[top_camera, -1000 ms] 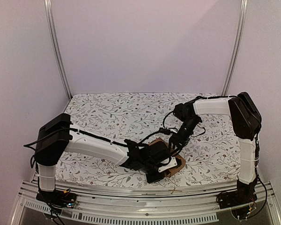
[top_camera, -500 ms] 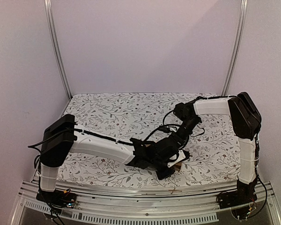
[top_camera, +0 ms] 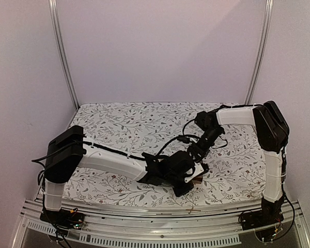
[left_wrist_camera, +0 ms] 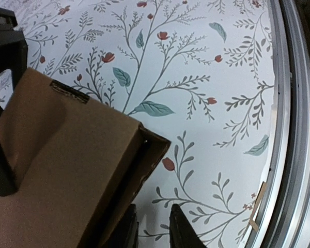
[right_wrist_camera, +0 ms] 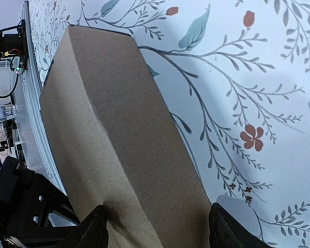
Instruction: Fold the paper box
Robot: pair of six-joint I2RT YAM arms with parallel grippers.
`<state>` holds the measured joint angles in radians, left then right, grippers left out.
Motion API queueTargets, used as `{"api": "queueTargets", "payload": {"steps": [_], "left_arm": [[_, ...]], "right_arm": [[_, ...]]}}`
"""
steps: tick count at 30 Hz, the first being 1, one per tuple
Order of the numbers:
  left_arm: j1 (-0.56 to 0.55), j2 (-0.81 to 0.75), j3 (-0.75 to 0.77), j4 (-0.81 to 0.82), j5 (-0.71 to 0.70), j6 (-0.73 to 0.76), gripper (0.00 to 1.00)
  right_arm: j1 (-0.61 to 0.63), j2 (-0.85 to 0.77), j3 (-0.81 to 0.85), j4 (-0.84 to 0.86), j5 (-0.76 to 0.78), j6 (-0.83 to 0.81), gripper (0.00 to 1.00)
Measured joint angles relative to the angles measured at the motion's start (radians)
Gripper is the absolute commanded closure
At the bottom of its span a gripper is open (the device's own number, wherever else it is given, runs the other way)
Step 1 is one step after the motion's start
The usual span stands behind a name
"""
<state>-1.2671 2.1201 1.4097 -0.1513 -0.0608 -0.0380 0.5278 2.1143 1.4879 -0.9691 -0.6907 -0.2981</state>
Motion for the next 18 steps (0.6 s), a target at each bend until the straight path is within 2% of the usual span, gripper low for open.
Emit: {"api": "queueTargets", "payload": {"steps": [5, 9, 13, 18], "left_arm": [[0.003, -0.050, -0.009, -0.006, 0.022, 0.023, 0.70], [0.003, -0.101, -0.010, -0.041, 0.032, 0.043, 0.71], [0.003, -0.163, -0.053, -0.089, 0.056, 0.051, 0.76], [0.003, -0.252, -0.201, -0.166, 0.087, 0.040, 0.85]], "right_arm": [[-0.037, -0.014, 0.012, -0.037, 0.016, -0.030, 0.26], [-0.073, -0.060, 0.022, -0.064, 0.024, -0.054, 0.25], [-0.093, -0.096, 0.041, -0.081, 0.024, -0.076, 0.25], [-0.097, -0.097, 0.065, -0.102, 0.036, -0.101, 0.26]]}}
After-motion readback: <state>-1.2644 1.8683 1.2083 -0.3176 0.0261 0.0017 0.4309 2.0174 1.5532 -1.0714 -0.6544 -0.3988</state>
